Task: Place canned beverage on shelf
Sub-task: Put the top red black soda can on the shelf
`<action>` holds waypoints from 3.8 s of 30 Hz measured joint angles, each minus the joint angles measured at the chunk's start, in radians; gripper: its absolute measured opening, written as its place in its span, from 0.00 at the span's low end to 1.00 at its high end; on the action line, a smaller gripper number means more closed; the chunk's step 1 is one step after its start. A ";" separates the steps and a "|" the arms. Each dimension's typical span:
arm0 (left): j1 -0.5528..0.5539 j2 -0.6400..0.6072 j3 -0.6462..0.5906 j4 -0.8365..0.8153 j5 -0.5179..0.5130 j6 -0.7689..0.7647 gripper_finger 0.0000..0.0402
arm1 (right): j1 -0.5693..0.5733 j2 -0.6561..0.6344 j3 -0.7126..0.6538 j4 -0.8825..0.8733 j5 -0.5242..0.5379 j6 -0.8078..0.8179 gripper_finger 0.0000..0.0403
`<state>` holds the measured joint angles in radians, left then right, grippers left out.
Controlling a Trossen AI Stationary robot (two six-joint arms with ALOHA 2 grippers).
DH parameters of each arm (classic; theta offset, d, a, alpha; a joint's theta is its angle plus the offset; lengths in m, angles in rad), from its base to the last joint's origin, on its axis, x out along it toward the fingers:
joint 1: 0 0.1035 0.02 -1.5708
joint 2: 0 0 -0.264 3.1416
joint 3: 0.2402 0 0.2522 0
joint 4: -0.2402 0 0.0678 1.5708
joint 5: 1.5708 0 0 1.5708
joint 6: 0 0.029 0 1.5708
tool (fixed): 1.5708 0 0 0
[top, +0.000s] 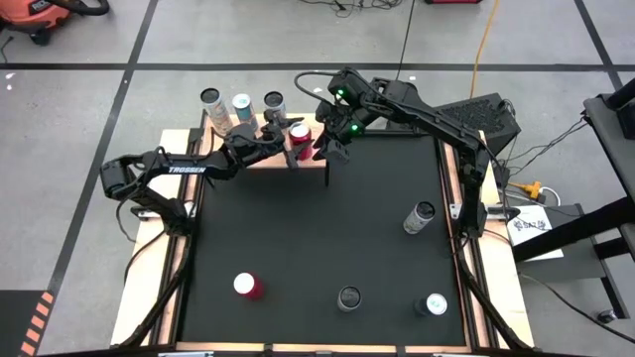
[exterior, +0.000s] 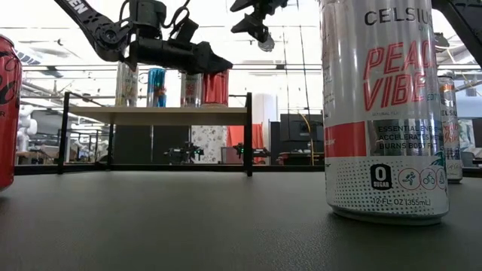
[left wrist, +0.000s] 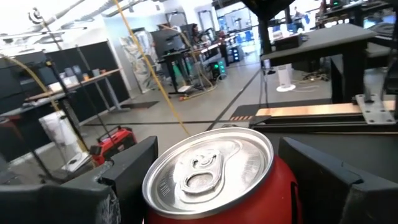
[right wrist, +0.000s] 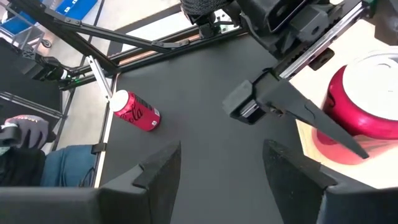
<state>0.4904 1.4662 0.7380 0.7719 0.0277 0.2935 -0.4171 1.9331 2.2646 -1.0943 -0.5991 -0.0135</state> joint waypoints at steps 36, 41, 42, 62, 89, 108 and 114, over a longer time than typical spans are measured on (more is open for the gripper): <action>-0.042 -0.128 0.000 0.046 0.023 -0.105 0.91 | -0.002 0.000 -0.001 -0.015 0.027 -0.003 0.52; -0.064 -0.264 0.000 -0.051 0.023 -0.104 0.91 | -0.002 0.000 -0.001 -0.030 0.051 -0.027 0.52; -0.068 -0.297 0.000 -0.084 0.023 -0.105 0.91 | -0.002 0.000 -0.001 -0.030 0.052 -0.027 0.52; -0.146 -0.781 0.000 -0.482 0.021 -0.183 0.91 | 0.026 0.073 -0.007 0.008 0.206 0.006 0.04; -0.145 -0.792 -0.001 -0.626 0.020 -0.131 0.91 | 0.042 0.134 -0.007 0.205 0.312 0.028 0.00; -0.145 -0.789 -0.001 -0.646 0.020 -0.131 0.91 | 0.038 0.183 -0.006 0.273 0.426 0.029 0.00; -0.145 -0.785 -0.001 -0.657 0.020 -0.130 0.91 | 0.036 0.183 -0.006 0.292 0.476 0.048 0.00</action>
<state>0.3454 0.6811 0.7372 0.1154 0.0479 0.1631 -0.3814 2.1159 2.2581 -0.8025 -0.1234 0.0343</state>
